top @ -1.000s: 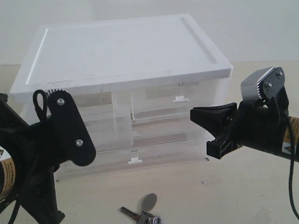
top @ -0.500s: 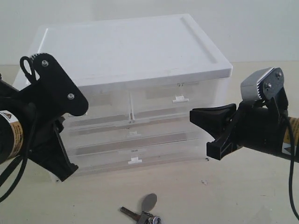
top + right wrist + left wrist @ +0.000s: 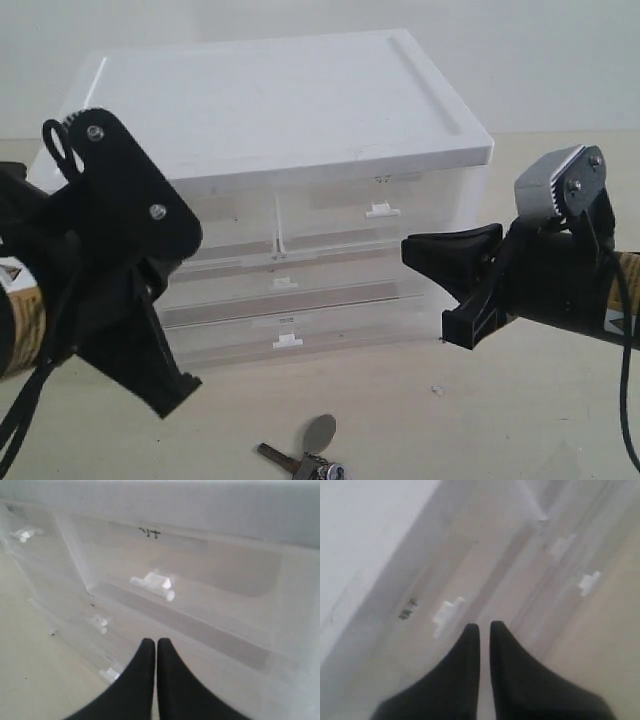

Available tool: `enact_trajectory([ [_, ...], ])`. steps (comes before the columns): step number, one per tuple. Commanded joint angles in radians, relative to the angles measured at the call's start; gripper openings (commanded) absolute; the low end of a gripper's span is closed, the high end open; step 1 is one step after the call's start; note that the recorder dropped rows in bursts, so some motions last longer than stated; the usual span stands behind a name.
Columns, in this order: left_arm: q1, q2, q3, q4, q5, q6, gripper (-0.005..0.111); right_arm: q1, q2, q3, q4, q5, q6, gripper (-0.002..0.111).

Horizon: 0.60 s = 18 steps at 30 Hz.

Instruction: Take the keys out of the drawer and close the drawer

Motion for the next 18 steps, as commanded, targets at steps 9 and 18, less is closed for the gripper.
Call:
enact_trajectory([
  [9, -0.113, -0.407, 0.184, 0.342, 0.271, -0.644, 0.004, -0.002, -0.299, 0.061, 0.326, 0.239, -0.148, 0.000],
  [18, 0.018, -0.513, 0.342, 0.514, 0.368, -0.974, 0.004, -0.005, -0.283, 0.017, 0.994, 0.397, -0.560, 0.000],
])
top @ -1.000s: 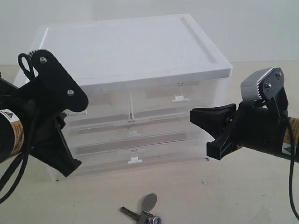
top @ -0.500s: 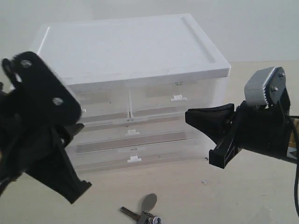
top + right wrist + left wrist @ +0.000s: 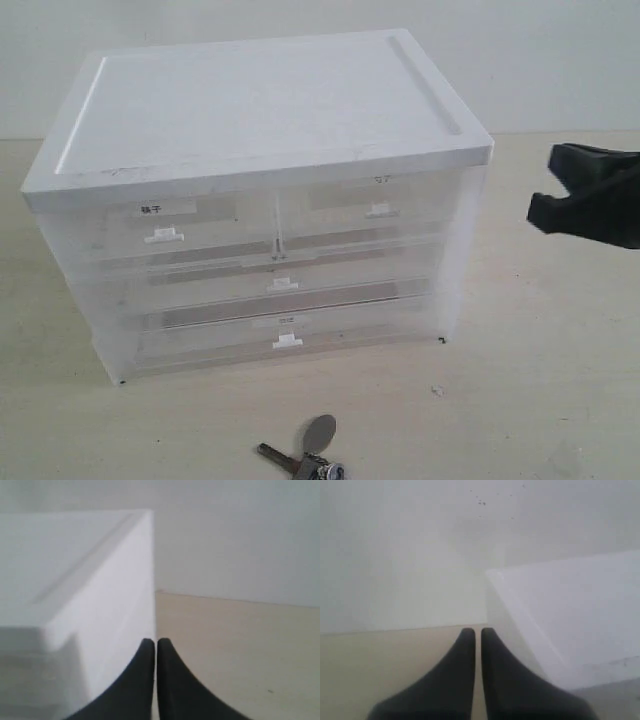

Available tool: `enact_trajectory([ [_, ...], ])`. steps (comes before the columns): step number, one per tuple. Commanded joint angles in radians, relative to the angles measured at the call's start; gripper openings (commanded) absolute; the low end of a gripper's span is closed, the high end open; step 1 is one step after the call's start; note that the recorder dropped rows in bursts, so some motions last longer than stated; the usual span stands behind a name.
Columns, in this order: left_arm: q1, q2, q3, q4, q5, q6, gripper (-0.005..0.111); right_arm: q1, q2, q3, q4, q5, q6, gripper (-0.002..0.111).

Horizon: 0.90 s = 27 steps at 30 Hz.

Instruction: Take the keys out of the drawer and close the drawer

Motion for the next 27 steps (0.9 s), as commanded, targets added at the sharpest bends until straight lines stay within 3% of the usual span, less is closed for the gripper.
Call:
enact_trajectory([
  [1, 0.106, -0.022, 0.051, 0.075, -0.078, -0.164, 0.004, -0.005, 0.075, -0.059, 0.227, 0.080, -0.179, 0.000],
  [5, 0.265, -0.019, 0.053, 0.135, -0.264, -0.233, 0.004, -0.005, 0.173, -0.148, 0.044, 0.187, -0.059, 0.000],
  [10, 0.484, 0.049, 0.035, 0.139, -0.497, -0.294, 0.004, -0.005, 0.210, -0.168, -0.131, 0.171, 0.099, 0.000],
  [16, 0.792, 0.236, -0.139, 0.139, -0.850, -0.245, 0.004, -0.005, 0.210, -0.168, -0.181, 0.189, 0.137, 0.000],
  [21, 1.000, 0.291, -0.304, 0.139, -1.058, -0.205, 0.004, -0.005, 0.210, -0.168, -0.183, 0.189, 0.132, 0.000],
  [25, 1.266, 0.454, -0.426, 0.139, -1.536, -0.234, 0.004, -0.005, 0.210, -0.168, -0.190, 0.169, 0.130, 0.000],
  [27, 1.361, 0.561, -0.459, 0.139, -1.752, -0.258, 0.004, -0.005, 0.210, -0.168, -0.199, 0.167, 0.130, 0.000],
])
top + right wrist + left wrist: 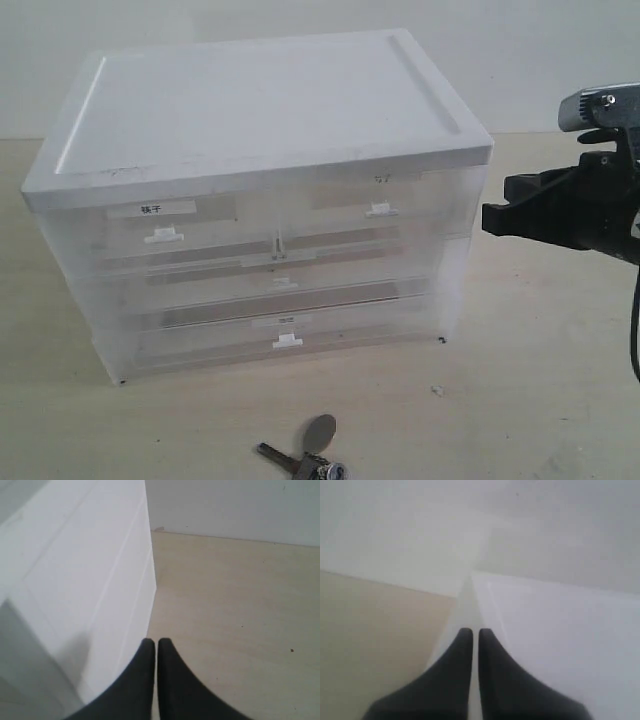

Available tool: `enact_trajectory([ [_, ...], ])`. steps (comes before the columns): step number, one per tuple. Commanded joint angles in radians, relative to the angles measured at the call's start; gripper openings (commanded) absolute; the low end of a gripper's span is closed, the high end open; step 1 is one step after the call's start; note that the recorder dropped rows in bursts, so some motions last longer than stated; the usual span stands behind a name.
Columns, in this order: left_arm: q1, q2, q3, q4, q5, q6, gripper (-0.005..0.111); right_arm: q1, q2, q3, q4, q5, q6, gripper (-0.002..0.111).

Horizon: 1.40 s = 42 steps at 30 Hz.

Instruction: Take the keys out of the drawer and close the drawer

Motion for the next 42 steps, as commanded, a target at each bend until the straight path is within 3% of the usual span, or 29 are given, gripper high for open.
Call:
enact_trajectory([
  [1, 0.215, 0.225, -0.075, -0.002, -0.462, -0.027, 0.004, -0.003, 0.003, -0.003, -0.029, -0.019, -0.002, 0.000],
  [3, 0.247, 0.306, -0.075, -0.055, -0.509, 0.033, 0.004, -0.003, 0.003, -0.003, -0.059, -0.022, 0.004, 0.000],
  [11, 0.243, 0.405, -0.075, -0.187, -0.624, 0.162, 0.004, -0.003, 0.003, -0.003, -0.238, -0.089, 0.118, 0.000],
  [18, 0.240, 0.410, -0.075, -0.198, -0.636, 0.179, 0.004, -0.003, 0.003, -0.003, -0.551, -0.180, 0.369, 0.000],
  [23, 0.240, 0.436, -0.076, -0.213, -0.673, 0.202, 0.004, -0.003, 0.003, -0.003, -0.655, -0.273, 0.421, 0.000],
  [32, 0.232, 0.479, -0.079, -0.231, -0.741, 0.225, 0.004, -0.003, 0.003, -0.003, -0.661, -0.273, 0.431, 0.000],
  [42, 0.149, 0.498, -0.154, -0.205, -0.743, 0.238, 0.004, -0.003, 0.003, -0.003, -0.750, -0.310, 0.510, 0.000],
])
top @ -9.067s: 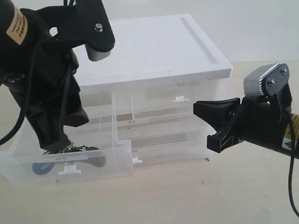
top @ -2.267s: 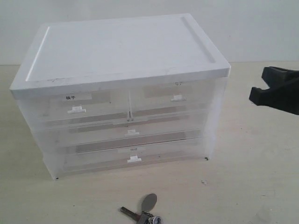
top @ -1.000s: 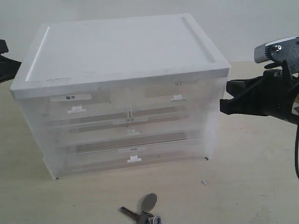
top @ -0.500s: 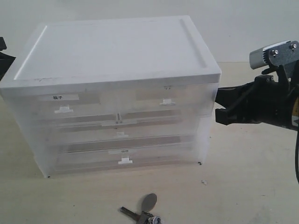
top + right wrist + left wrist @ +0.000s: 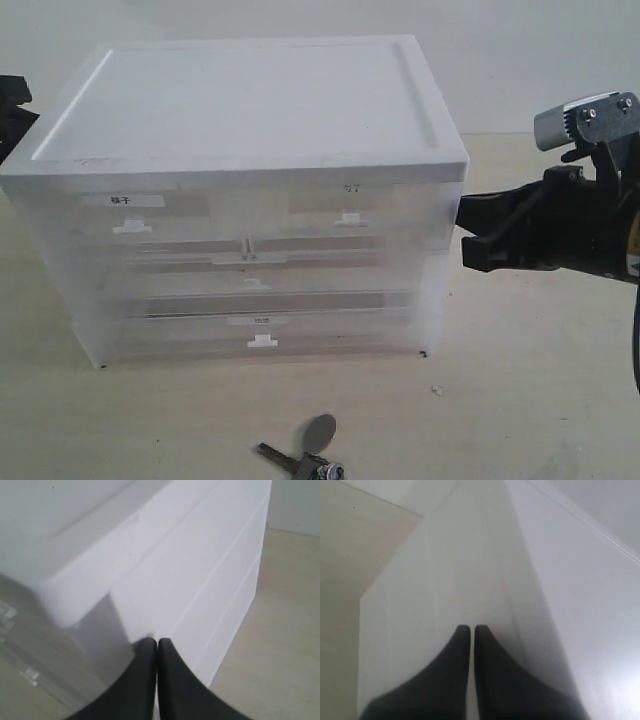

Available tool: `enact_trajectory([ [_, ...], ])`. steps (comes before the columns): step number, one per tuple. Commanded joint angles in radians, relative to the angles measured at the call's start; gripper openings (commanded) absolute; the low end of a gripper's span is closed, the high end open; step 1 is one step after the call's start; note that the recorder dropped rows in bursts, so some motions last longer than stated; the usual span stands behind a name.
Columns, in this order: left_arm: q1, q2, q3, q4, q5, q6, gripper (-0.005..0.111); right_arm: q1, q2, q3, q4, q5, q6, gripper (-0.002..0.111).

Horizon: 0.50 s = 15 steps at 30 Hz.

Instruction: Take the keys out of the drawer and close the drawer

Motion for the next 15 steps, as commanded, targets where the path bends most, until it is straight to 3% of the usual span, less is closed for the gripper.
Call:
enact_trajectory([
  [1, -0.069, 0.022, -0.030, 0.027, -0.168, 0.017, 0.004, 0.018, 0.001, -0.003, -0.084, -0.132, -0.003, 0.000],
  [11, -0.075, 0.005, -0.030, 0.028, -0.163, 0.039, 0.004, 0.018, -0.001, -0.003, -0.028, -0.010, -0.044, 0.000],
  [15, -0.073, -0.107, 0.012, 0.026, -0.003, 0.039, 0.004, 0.018, -0.061, -0.003, 0.104, 0.180, -0.095, 0.000],
])
